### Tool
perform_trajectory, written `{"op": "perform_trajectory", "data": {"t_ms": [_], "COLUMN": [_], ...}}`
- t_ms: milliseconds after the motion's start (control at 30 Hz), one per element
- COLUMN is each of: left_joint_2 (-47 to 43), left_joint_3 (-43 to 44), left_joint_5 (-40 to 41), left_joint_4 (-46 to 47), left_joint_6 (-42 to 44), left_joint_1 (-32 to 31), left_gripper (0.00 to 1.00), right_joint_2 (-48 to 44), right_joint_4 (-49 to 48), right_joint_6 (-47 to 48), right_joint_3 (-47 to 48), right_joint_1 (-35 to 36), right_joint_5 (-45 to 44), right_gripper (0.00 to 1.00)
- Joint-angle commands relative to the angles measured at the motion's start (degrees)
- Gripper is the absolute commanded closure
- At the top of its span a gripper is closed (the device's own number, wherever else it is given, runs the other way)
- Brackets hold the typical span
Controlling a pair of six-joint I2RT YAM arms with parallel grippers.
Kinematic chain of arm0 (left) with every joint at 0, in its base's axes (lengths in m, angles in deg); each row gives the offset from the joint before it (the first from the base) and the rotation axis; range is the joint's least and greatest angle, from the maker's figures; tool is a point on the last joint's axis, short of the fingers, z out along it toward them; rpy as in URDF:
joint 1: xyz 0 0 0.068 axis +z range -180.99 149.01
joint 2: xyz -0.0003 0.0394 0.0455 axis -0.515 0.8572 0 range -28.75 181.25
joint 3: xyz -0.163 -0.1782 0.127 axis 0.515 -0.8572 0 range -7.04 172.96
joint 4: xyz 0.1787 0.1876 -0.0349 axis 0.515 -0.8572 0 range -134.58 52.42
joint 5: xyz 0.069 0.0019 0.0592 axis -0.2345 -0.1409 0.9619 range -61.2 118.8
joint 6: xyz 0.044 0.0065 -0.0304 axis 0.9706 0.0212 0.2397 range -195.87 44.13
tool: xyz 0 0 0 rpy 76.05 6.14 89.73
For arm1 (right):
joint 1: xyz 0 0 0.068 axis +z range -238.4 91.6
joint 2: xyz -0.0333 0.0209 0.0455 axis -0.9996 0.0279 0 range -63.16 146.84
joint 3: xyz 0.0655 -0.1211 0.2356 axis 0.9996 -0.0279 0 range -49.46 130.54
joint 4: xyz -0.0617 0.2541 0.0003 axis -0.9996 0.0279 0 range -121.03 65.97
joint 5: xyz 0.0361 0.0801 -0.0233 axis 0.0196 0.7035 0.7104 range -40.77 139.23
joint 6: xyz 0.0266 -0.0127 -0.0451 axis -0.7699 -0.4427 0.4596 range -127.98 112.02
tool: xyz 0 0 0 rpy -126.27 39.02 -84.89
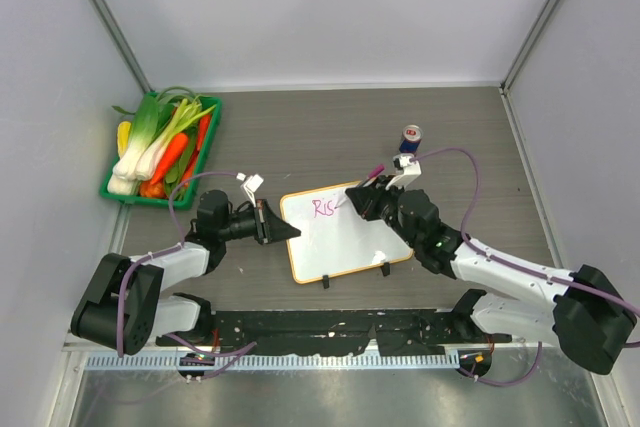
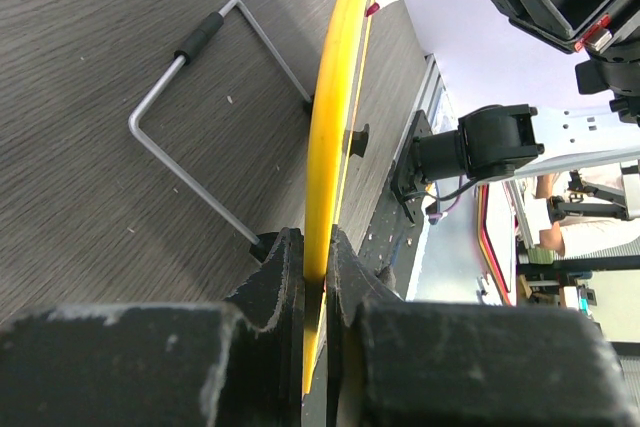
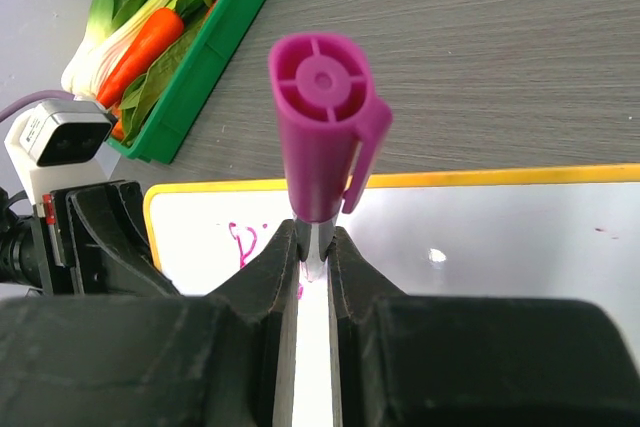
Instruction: Write a sentence on the whiteboard
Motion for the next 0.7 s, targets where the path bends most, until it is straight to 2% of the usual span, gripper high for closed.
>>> {"op": "perform_trajectory", "data": {"t_ms": [0, 267, 667], "left_joint_2": [0.5, 0.9, 0.7], "left_joint_3": [0.3, 0.2, 0.3], "left_joint_5": [5.2, 5.1, 5.2], "left_joint_4": [-3.2, -3.1, -3.1], "left_joint_6": [4.2, 4.1, 4.1], "left_joint_1": [0.1, 0.1, 0.0], "left_gripper": [1.0, 1.0, 1.0], "right_joint_2": [-1.8, -2.8, -0.5], "right_joint_4": [1.7, 3.3, 0.5], "right_joint_6": [0.2, 0.0, -1.1], "right_joint_3": [-0.7, -0.4, 1.5], "right_joint_1": [-1.1, -2.7, -2.8], "right_joint_5": [-3.5, -4.4, -2.1], "right_gripper": [0.99, 0.99, 0.99]}}
